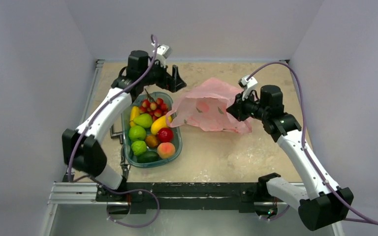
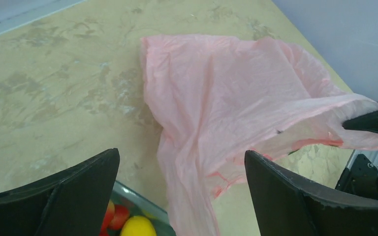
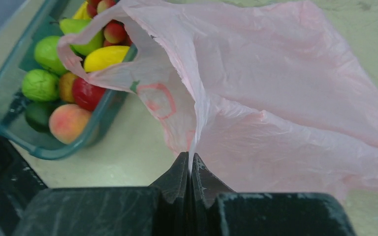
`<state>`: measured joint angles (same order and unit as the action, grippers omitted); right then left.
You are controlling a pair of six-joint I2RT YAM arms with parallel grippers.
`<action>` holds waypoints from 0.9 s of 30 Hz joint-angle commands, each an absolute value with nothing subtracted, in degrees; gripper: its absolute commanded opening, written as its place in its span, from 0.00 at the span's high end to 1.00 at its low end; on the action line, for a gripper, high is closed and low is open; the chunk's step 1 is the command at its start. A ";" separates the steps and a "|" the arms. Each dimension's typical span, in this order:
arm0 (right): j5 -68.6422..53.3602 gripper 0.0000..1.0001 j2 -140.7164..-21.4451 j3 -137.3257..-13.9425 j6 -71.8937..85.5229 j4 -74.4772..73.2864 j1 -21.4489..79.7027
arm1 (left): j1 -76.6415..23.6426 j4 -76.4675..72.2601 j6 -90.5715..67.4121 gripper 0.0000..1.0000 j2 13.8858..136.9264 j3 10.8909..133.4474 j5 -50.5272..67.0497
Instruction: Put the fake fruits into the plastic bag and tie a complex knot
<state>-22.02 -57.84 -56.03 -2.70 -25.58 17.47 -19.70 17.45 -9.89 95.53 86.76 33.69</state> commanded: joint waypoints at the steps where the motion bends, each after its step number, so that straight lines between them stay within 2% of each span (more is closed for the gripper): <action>1: -34.35 1.00 -59.25 -57.17 11.37 -19.67 15.95 | -22.94 13.77 -6.68 0.00 81.10 78.22 19.15; 5: -38.69 1.00 -59.71 -57.84 13.19 -18.65 15.01 | -26.75 15.20 -4.10 0.00 77.30 70.90 12.99; 9: -41.70 1.00 -58.29 -59.01 17.01 -16.90 14.85 | -28.73 17.24 -3.26 0.00 79.85 69.74 10.75; 13: -45.69 1.00 -55.50 -61.13 15.92 -19.67 14.03 | -29.07 20.14 -3.52 0.00 84.56 70.50 -3.69; 14: -46.56 1.00 -54.60 -61.70 14.94 -22.07 13.16 | -27.50 20.24 -4.02 0.05 85.45 70.78 -4.08; 15: -47.94 1.00 -53.76 -62.61 13.81 -25.10 11.73 | -25.63 19.81 -4.58 0.17 86.19 70.83 -2.57; 16: -50.09 1.00 -53.10 -63.54 11.21 -29.46 9.86 | -23.69 19.71 -4.90 0.34 86.88 71.03 0.03; 17: -51.87 1.00 -52.63 -64.34 8.23 -34.21 7.56 | -21.74 19.43 -5.34 0.55 87.37 71.21 2.90; 19: -53.53 1.00 -52.43 -65.42 -0.01 -44.12 2.92 | -17.49 19.28 -6.00 0.92 88.65 72.21 13.72; 20: -52.50 1.00 -52.71 -65.35 -3.51 -47.82 1.76 | -15.52 19.10 -6.07 1.00 89.44 73.03 19.02; 24: -42.63 1.00 -56.51 -64.89 -6.31 -48.47 0.61 | -10.18 16.60 -8.28 1.00 91.29 75.55 42.59; 25: -41.09 0.91 -57.83 -65.51 -6.80 -47.96 0.62 | -10.83 18.73 -6.80 1.00 91.25 76.79 45.11; 26: -39.79 0.61 -59.03 -67.12 -9.52 -48.68 0.57 | -11.88 20.54 -5.64 1.00 90.84 77.52 46.08; 27: -39.77 0.39 -59.92 -69.08 -11.30 -48.85 0.61 | -12.92 21.31 -5.51 1.00 90.46 77.83 46.46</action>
<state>-45.50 -56.82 -63.94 -2.26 -43.75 1.65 -12.97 20.08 -6.39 91.11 73.43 33.58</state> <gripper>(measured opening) 0.243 0.007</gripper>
